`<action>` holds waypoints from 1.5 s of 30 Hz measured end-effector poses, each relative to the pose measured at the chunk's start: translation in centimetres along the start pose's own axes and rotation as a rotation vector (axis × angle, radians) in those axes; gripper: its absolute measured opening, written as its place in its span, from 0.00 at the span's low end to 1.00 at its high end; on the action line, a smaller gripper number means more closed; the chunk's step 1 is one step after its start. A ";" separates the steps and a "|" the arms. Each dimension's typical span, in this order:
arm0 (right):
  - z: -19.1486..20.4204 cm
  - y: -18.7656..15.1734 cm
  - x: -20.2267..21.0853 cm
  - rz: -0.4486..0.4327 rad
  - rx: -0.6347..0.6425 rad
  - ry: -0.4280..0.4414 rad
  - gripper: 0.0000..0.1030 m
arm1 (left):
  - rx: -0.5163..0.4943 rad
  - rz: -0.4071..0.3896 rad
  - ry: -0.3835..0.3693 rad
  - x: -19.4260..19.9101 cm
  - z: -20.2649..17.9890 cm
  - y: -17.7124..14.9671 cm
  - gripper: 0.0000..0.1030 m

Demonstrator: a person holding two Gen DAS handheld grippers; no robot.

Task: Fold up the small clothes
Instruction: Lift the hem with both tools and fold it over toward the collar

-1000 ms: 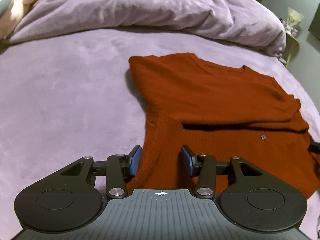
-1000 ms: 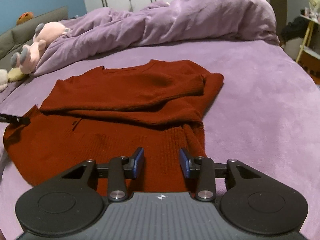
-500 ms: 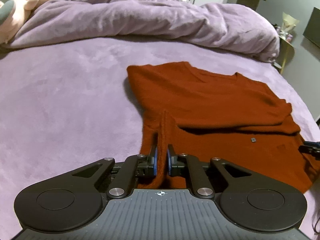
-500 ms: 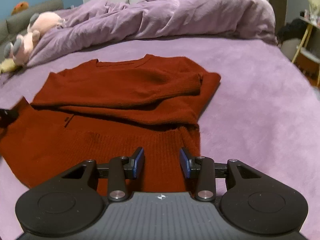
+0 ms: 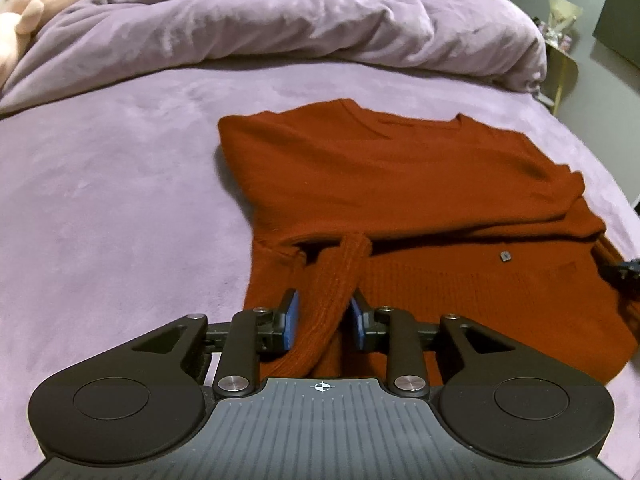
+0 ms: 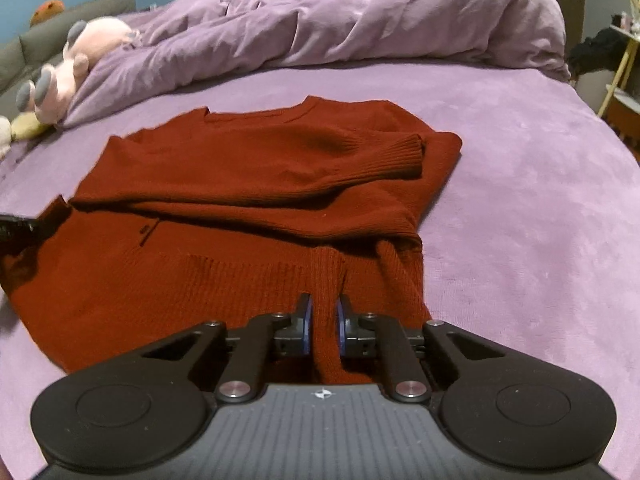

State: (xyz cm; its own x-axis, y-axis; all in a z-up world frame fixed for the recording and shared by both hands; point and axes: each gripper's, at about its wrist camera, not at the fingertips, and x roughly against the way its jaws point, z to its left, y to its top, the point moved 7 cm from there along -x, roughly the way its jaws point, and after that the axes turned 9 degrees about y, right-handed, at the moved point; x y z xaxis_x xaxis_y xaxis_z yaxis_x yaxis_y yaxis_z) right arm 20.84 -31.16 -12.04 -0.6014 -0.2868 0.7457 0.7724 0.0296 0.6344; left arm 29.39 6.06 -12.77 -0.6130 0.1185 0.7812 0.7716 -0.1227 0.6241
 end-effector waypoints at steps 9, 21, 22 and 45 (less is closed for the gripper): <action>1.5 1.1 2.5 -0.095 -0.004 -0.003 0.07 | -0.017 -0.046 -0.012 2.2 0.2 0.8 0.08; -1.6 10.6 1.0 -0.259 -0.053 -0.069 0.07 | 0.135 -0.233 0.017 2.1 3.0 11.0 0.08; -2.4 10.4 -0.3 -0.235 -0.083 -0.071 0.07 | 0.133 -0.198 0.021 0.5 3.0 10.8 0.09; -2.1 8.5 -3.6 -0.151 -0.013 -0.082 0.07 | -0.005 -0.050 0.056 -3.7 1.6 6.5 0.09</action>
State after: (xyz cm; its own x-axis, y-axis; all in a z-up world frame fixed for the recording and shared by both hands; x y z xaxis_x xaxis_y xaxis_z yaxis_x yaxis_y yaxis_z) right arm 30.00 -31.85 -9.72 -0.7255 -0.2075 0.6563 0.6740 -0.0210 0.7384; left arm 37.00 6.42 -11.62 -0.6594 0.0691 0.7486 0.7390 -0.1232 0.6623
